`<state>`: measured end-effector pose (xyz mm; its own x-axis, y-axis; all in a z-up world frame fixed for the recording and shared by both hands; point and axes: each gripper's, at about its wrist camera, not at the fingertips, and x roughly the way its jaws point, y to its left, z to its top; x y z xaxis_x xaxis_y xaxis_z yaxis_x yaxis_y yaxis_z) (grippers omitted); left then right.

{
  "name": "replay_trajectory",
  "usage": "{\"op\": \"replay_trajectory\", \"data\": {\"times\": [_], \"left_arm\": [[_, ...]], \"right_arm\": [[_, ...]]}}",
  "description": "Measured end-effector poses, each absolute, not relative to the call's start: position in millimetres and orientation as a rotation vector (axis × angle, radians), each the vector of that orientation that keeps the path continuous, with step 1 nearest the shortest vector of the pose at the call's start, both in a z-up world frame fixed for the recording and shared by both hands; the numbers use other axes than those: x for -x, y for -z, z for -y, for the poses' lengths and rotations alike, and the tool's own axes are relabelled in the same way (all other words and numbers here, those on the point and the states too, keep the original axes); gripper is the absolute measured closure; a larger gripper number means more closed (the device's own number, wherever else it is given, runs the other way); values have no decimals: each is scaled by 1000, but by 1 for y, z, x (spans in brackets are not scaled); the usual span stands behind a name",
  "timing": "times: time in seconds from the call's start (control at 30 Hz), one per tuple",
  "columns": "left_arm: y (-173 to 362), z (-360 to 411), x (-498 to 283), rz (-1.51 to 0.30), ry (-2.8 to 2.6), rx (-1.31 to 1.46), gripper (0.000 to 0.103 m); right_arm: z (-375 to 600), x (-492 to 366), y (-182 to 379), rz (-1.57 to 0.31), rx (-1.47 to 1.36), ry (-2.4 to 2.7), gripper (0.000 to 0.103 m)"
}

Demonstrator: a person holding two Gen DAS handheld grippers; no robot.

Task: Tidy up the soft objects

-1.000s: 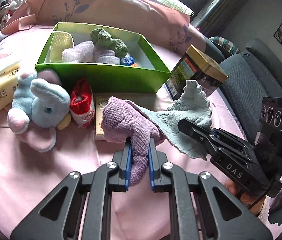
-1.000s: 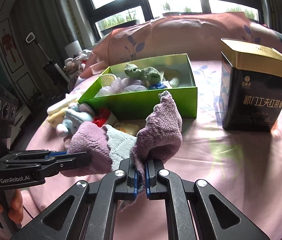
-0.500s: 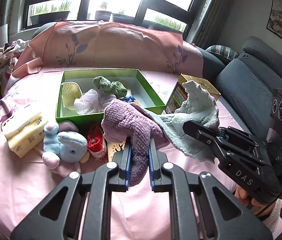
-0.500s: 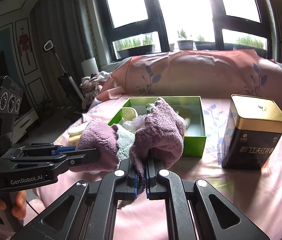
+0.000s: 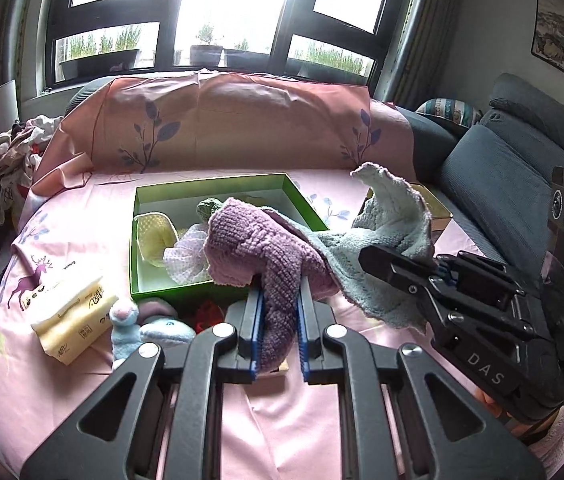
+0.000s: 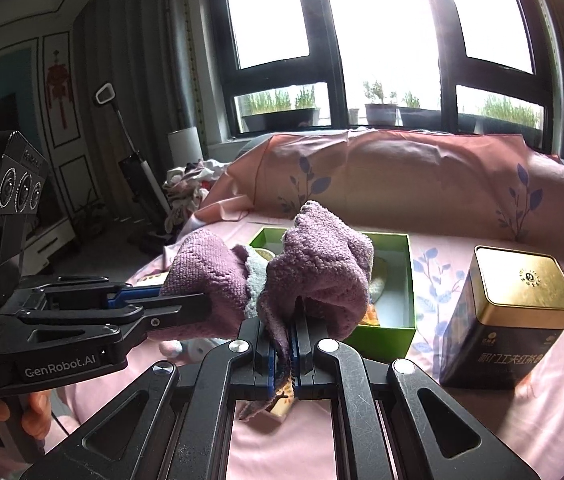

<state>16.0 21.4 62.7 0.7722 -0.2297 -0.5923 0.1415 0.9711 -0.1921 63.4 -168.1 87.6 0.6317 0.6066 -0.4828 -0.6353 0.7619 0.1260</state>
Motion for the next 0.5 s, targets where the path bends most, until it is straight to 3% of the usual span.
{"op": "replay_trajectory", "data": {"times": [0.5], "left_arm": [[-77, -35, -60, -628, 184, 113, 90]], "right_arm": [[148, -97, -104, -487, 66, -706, 96]]}}
